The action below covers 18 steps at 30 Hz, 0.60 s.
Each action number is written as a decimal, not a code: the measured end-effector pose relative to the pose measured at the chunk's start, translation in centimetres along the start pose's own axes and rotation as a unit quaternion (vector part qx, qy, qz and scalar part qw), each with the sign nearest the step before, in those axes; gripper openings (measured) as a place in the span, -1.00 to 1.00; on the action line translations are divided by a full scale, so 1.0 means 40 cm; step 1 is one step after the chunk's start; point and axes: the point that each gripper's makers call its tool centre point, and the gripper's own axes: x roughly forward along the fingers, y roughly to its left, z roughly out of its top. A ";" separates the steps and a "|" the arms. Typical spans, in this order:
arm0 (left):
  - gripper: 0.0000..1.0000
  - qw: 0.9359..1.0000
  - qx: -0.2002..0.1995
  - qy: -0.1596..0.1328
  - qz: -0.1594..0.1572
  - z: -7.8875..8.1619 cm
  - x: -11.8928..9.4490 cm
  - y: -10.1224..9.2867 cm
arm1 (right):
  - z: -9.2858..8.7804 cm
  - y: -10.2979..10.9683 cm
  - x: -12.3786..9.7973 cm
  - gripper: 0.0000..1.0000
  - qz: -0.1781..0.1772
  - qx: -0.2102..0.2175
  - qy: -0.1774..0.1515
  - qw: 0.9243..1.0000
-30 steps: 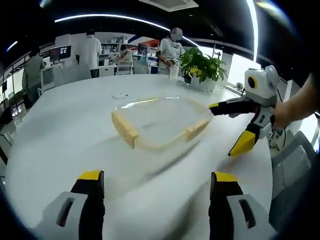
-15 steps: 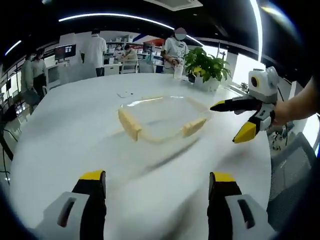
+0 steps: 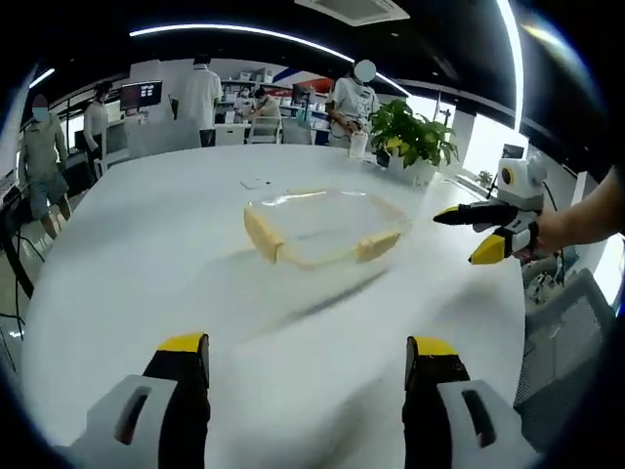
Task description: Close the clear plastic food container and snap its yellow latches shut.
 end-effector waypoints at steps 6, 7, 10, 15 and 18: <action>0.53 1.000 -0.008 -0.012 0.005 0.008 -0.033 -0.014 | 0.014 -0.002 -0.039 0.79 -0.010 0.008 -0.014 1.000; 0.50 1.000 -0.006 -0.017 0.005 0.013 -0.040 -0.019 | 0.016 -0.002 -0.046 0.78 -0.011 0.010 -0.017 1.000; 0.49 1.000 -0.004 -0.025 0.004 0.016 -0.061 -0.031 | 0.021 0.007 -0.066 0.78 -0.011 0.011 -0.022 1.000; 0.45 1.000 -0.006 -0.028 0.006 0.006 -0.088 -0.036 | 0.006 0.025 -0.093 0.75 -0.007 0.011 -0.019 1.000; 0.45 0.999 -0.018 -0.036 0.008 0.007 -0.104 -0.037 | 0.000 0.036 -0.115 0.75 -0.007 0.018 -0.022 1.000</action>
